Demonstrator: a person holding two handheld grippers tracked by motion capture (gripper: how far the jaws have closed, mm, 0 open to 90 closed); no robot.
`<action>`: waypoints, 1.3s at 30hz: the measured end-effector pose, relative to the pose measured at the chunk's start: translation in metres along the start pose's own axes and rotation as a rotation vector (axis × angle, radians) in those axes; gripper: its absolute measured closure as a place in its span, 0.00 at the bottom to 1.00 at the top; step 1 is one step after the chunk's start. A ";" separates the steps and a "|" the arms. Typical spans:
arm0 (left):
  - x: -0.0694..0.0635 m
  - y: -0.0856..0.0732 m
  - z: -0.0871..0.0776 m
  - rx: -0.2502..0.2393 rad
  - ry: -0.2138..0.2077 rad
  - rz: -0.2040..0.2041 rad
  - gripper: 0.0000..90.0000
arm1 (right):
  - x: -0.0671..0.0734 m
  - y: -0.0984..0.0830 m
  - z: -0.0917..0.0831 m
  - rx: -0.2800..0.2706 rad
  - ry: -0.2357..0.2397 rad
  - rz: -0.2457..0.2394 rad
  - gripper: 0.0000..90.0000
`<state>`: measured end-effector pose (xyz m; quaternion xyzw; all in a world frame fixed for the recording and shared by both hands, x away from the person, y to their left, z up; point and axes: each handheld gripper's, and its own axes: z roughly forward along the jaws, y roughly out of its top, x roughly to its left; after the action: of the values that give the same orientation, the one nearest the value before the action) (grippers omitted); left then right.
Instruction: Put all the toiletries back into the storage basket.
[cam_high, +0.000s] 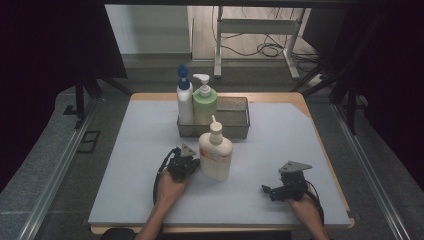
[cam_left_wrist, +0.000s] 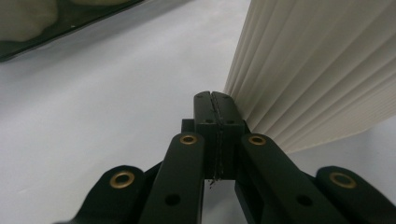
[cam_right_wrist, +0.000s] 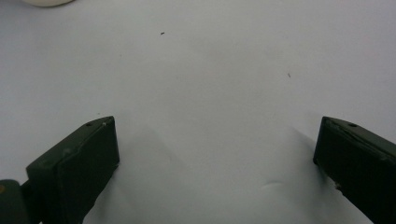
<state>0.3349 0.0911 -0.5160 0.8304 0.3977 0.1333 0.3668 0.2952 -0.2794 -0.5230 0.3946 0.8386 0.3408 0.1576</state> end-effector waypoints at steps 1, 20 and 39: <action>-0.002 0.001 0.001 -0.001 -0.006 0.006 0.99 | 0.000 0.000 0.000 0.000 0.000 0.000 0.00; -0.028 0.009 0.008 0.019 -0.048 0.067 0.99 | 0.000 0.000 0.000 0.001 0.000 0.001 0.00; -0.040 0.009 0.010 0.020 -0.086 0.103 0.99 | 0.000 0.000 0.000 0.002 0.000 0.001 0.00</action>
<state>0.3189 0.0516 -0.5132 0.8582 0.3398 0.1124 0.3680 0.2951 -0.2793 -0.5229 0.3951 0.8388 0.3402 0.1571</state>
